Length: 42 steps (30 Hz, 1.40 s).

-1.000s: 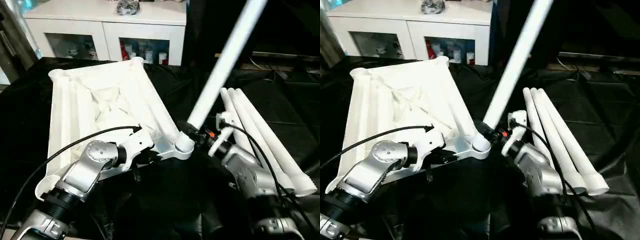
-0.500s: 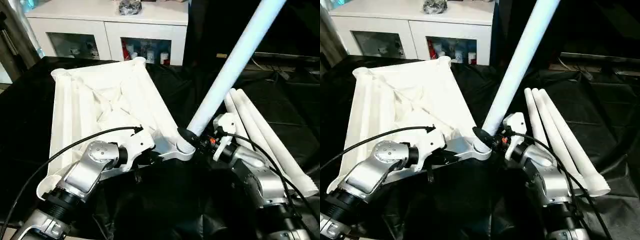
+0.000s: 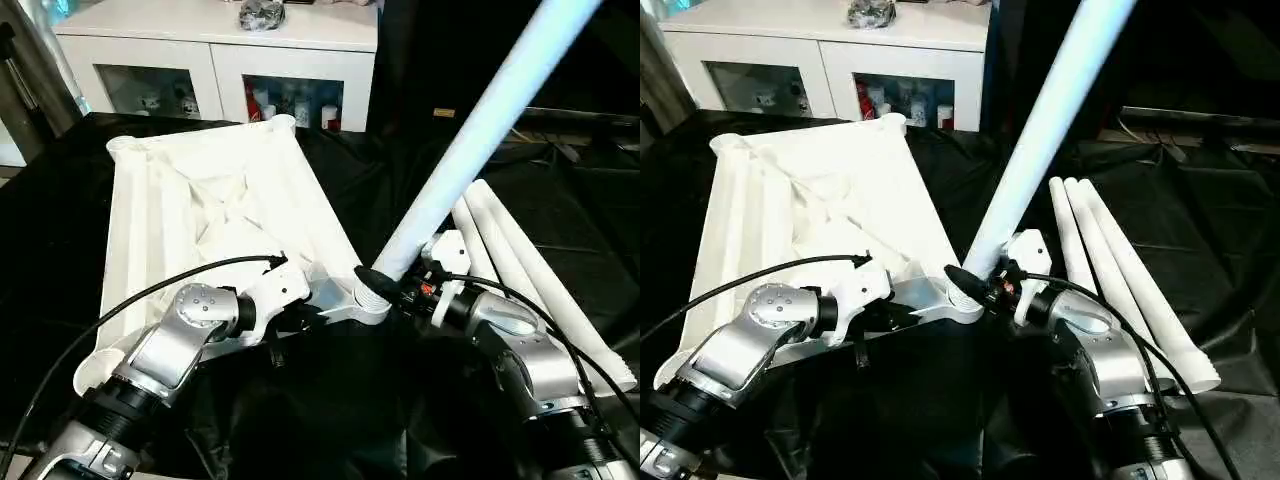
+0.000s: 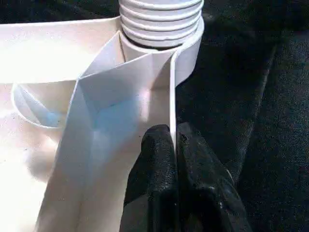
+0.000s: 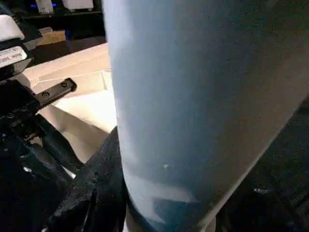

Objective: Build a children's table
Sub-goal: Insert table leg to table base

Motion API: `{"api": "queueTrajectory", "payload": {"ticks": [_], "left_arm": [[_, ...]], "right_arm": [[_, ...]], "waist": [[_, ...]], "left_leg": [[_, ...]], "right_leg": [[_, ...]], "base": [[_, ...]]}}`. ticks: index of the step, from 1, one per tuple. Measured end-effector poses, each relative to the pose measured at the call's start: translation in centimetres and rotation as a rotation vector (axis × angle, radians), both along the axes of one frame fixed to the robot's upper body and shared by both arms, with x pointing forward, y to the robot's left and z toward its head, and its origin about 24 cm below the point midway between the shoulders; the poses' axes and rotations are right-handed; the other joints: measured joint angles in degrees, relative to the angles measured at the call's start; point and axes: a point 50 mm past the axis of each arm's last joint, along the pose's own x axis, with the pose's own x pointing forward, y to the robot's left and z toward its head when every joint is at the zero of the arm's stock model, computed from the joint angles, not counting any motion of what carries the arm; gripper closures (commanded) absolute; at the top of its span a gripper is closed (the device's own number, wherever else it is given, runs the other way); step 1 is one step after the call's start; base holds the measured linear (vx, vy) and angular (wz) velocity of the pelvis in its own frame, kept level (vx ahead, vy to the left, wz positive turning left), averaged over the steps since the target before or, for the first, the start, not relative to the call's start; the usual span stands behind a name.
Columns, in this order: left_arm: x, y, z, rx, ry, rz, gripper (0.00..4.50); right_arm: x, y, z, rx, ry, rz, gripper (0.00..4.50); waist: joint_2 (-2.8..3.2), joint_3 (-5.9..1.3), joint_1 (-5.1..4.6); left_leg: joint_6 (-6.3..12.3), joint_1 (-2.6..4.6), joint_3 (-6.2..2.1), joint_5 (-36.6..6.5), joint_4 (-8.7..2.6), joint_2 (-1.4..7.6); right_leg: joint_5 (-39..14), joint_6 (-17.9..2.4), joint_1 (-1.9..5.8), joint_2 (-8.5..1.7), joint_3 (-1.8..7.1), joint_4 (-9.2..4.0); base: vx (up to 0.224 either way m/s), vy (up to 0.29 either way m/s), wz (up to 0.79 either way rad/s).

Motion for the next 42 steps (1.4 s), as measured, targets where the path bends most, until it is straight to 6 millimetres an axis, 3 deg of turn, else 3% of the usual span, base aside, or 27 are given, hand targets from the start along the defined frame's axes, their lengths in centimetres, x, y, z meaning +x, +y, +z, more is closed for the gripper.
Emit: {"api": "queueTrajectory", "payload": {"ticks": [12, 21, 42], "left_arm": [[0.1, 0.5, 0.1, 0.019, -0.005, 0.009, 4.5], [-0.1, 0.6, 0.0, 0.023, 0.001, 0.004, 4.5], [-0.2, 1.8, 0.3, 0.069, 0.019, -0.145, 4.5]], "right_arm": [[1.7, 1.3, 0.8, -0.113, 0.022, 0.118, 2.61], [1.9, 1.3, 0.6, -0.136, 0.059, 0.188, 2.61], [1.3, 1.4, 0.3, -0.14, 0.027, 0.405, 2.61]], "waist": [[-0.37, -0.03, -1.17], [-1.05, -0.45, -1.19], [-1.31, -0.59, -1.11]], "left_leg": [[-0.02, 0.05, 0.02, 0.0, -0.01, 0.01], [-0.01, 0.08, 0.06, 0.0, -0.02, 0.01], [-0.02, 0.17, 0.06, 0.0, -0.05, 0.02]], "right_leg": [[0.2, 0.0, 0.0, 0.01, 0.04, 0.03], [0.1, 0.0, 0.0, 0.01, 0.08, -0.01], [0.1, 0.0, 0.11, 0.01, 0.08, 0.0]], "base": [[0.0, 0.0, 0.0], [0.0, 0.0, 0.0], [0.0, 0.0, 0.0]]}}
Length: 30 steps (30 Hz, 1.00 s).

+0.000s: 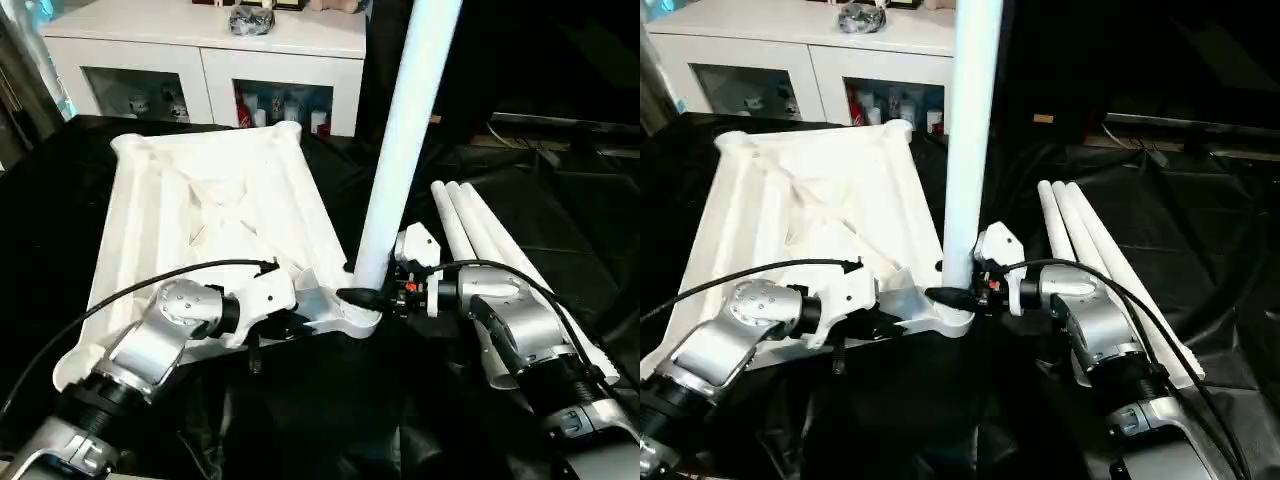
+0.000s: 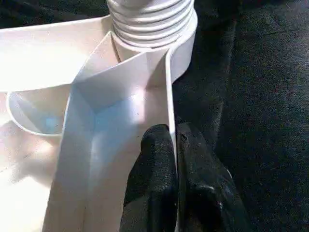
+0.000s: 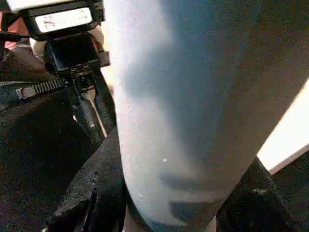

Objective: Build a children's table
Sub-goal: Insert table leg to table base

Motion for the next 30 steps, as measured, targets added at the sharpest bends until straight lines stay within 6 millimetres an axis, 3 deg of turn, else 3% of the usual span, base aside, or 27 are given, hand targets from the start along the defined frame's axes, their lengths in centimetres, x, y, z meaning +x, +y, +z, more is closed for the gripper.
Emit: {"api": "queueTrajectory", "payload": {"ticks": [8, 12, 16, 18, 21, 24, 30], "left_arm": [[0.2, 0.4, 0.0, 0.007, 0.015, 0.012, 4.5], [1.0, 0.4, 0.0, -0.009, 0.029, 0.143, 4.5], [1.9, -0.7, 0.2, -0.021, 0.041, 0.272, 4.5], [2.3, -0.9, 0.3, -0.022, 0.043, 0.314, 4.5], [3.3, -3.0, 0.8, -0.005, 0.04, 0.454, 4.5], [3.6, -4.7, 0.9, -0.017, 0.049, 0.512, 4.5], [3.7, -5.4, 1.0, -0.011, 0.036, 0.551, 4.5]], "right_arm": [[0.0, 0.5, -0.5, 0.032, 0.005, -0.044, 2.61], [1.6, 1.9, -0.9, 0.066, 0.004, -0.228, 2.61], [3.4, 3.0, -1.0, 0.088, 0.014, -0.447, 2.61], [3.8, 3.3, -0.9, 0.092, 0.017, -0.497, 2.61], [5.3, 4.1, -0.7, 0.096, 0.028, -0.682, 2.61], [5.8, 4.5, -0.5, 0.109, 0.036, -0.771, 2.62], [6.3, 5.0, -0.3, 0.098, 0.018, -0.815, 2.62]], "waist": [[-0.07, -0.04, -0.2], [-0.26, 0.1, -0.96], [-0.46, 0.35, -1.9], [-0.47, 0.43, -1.9], [-0.6, 0.68, -1.8], [-0.61, 0.68, -1.81], [-0.52, 0.65, -1.82]], "left_leg": [[-0.01, 0.09, 0.0, 0.0, -0.07, 0.0], [-0.04, 0.12, 0.04, 0.0, -0.16, 0.01], [-0.13, 0.18, -0.11, 0.1, -0.17, 0.01], [-0.13, 0.43, -0.1, 0.1, -0.2, 0.01], [-0.18, 0.43, -0.07, 0.1, -0.26, 0.01], [-0.27, 0.41, -0.05, 0.1, -0.26, 0.01], [-0.27, 0.2, -0.07, 0.1, -0.6, 0.02]], "right_leg": [[0.0, 0.0, 0.02, 0.0, 0.0, 0.02], [0.1, 0.0, -0.06, 0.0, 0.0, 0.05], [0.1, 0.0, -0.21, 0.0, -0.08, 0.03], [0.2, -0.1, -0.22, 0.0, -0.09, 0.03], [0.4, -0.3, -0.25, 0.0, -0.09, -0.01], [0.5, -0.5, -0.24, 0.0, -0.06, -0.05], [0.3, -0.4, -0.26, 0.08, -0.1, -0.21]], "base": [[0.0, 0.0, 0.0], [-0.026, -0.001, -0.06], [0.0, 0.0, 0.0], [0.0, 0.0, 0.0], [0.0, 0.0, 0.0], [0.0, 0.0, 0.0], [0.0, 0.0, 0.0]]}}
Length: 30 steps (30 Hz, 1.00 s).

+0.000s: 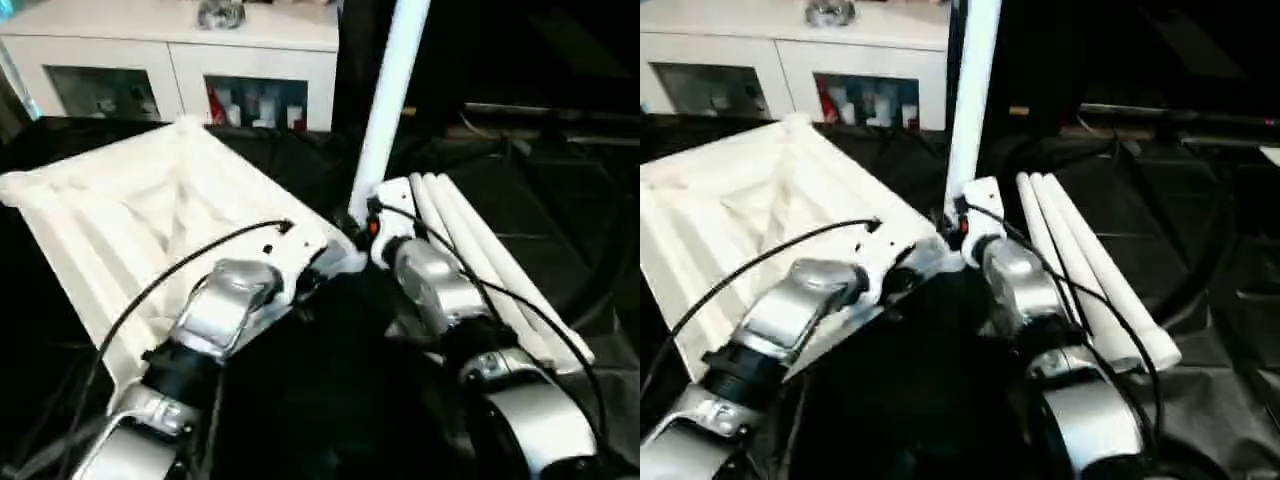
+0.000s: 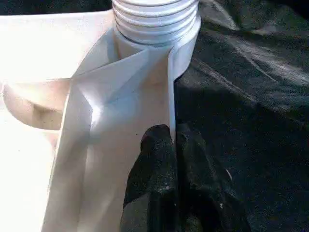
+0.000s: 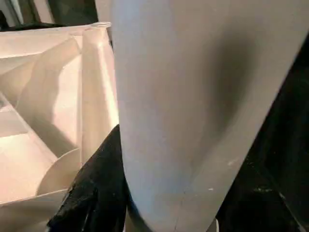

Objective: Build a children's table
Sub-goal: Insert table leg to table base

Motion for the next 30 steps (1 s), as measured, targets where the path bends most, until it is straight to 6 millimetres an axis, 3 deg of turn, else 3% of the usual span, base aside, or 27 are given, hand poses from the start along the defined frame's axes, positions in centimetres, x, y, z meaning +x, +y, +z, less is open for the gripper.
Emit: {"api": "queueTrajectory", "payload": {"ticks": [17, 19, 30], "left_arm": [[0.3, 0.2, 0.1, 0.011, -0.007, 0.006, 4.5], [0.3, 0.2, 0.0, 0.01, -0.012, 0.002, 4.5], [-0.4, 1.1, 0.1, -0.013, -0.061, -0.088, 4.5]], "right_arm": [[0.1, 0.2, -0.2, -0.004, -0.014, 0.0, 2.62], [0.1, 0.1, -0.1, -0.002, -0.015, 0.003, 2.06], [-0.5, -0.4, -0.9, 0.029, 0.014, 0.088, 1.08]], "waist": [[0.11, 0.07, -0.02], [0.11, 0.07, -0.04], [0.64, 0.46, 0.32]], "left_leg": [[-0.02, 0.3, 0.05, 0.0, -0.26, -0.01], [-0.02, 0.3, 0.06, 0.0, -0.29, -0.01], [0.0, -0.23, 0.09, 0.0, -0.4, 0.01]], "right_leg": [[0.0, 0.0, 0.03, 0.0, 0.0, -0.05], [0.0, 0.0, 0.02, 0.0, 0.01, -0.08], [0.0, 0.0, -0.19, 0.0, -0.08, -0.46]], "base": [[0.0, 0.0, 0.0], [0.0, 0.0, 0.0], [0.0, 0.0, 0.0]]}}
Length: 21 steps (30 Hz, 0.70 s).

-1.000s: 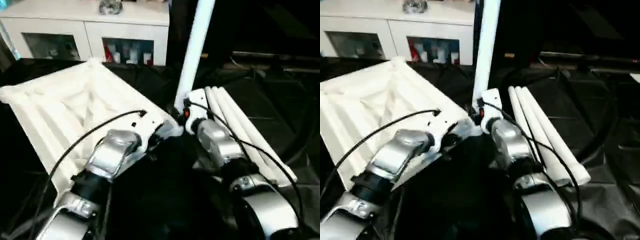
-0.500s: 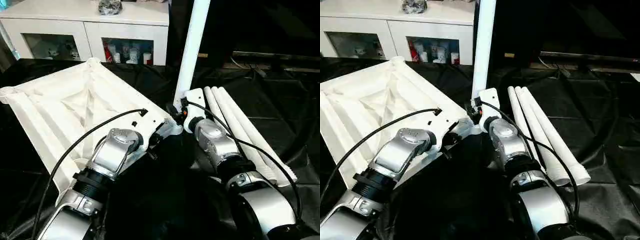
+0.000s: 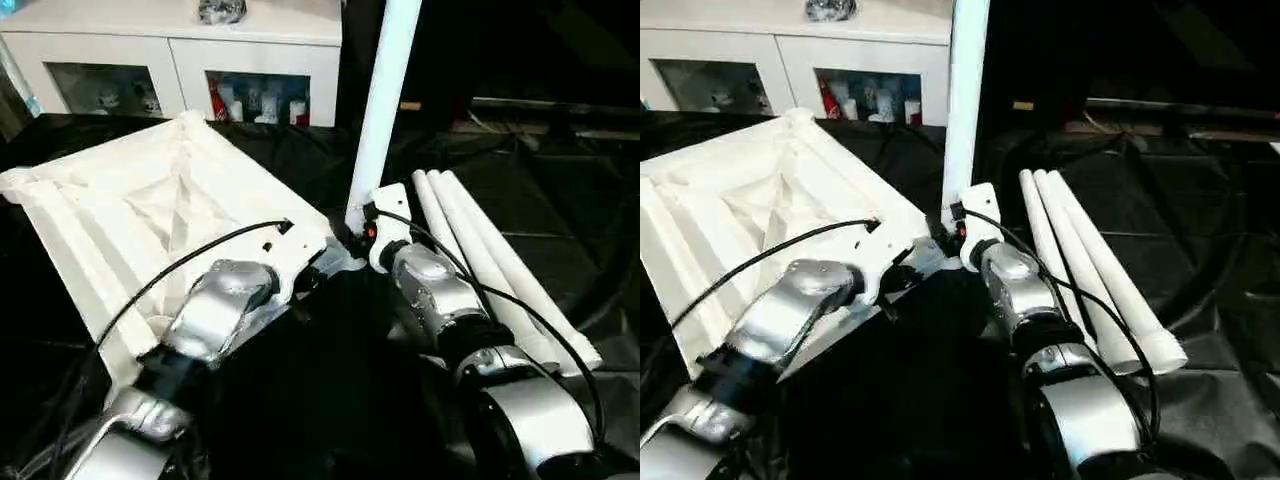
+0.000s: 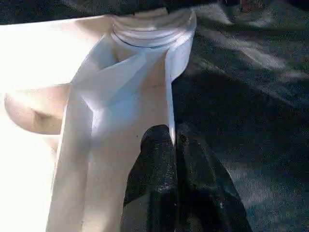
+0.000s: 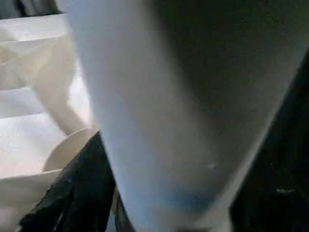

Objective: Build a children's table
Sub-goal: Insert table leg to table base

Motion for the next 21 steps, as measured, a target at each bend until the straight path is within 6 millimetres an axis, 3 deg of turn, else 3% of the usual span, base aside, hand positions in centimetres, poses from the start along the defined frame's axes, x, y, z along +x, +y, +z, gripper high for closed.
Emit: {"api": "queueTrajectory", "payload": {"ticks": [6, 12, 21], "left_arm": [[-0.5, 0.7, 0.2, -0.013, -0.02, -0.067, 4.5], [-1.2, 1.5, 0.3, -0.044, -0.008, -0.162, 4.5], [-2.3, 2.6, 0.0, -0.059, 0.032, -0.302, 4.5]], "right_arm": [[-0.8, -0.7, 0.5, -0.004, -0.036, 0.129, 0.59], [-2.4, -2.5, 1.0, -0.012, -0.056, 0.294, 0.59], [-4.9, -4.6, 1.5, -0.101, -0.019, 0.525, 0.59]], "waist": [[0.07, 0.06, 0.88], [0.11, 0.09, 1.87], [0.14, 0.11, 2.61]], "left_leg": [[0.39, -0.32, 0.05, 0.2, 0.03, 0.0], [0.58, -0.81, 0.06, 0.3, 0.15, 0.03], [0.64, -0.87, 0.09, 0.3, 0.66, 0.17]], "right_leg": [[0.0, 0.0, -0.41, -0.01, -0.02, -0.1], [0.0, 0.0, -0.8, -0.02, -0.05, -0.05], [0.1, 0.1, -0.79, -0.03, -0.06, 0.35]], "base": [[0.0, 0.0, 0.0], [0.0, 0.0, 0.0], [0.0, 0.0, 0.0]]}}
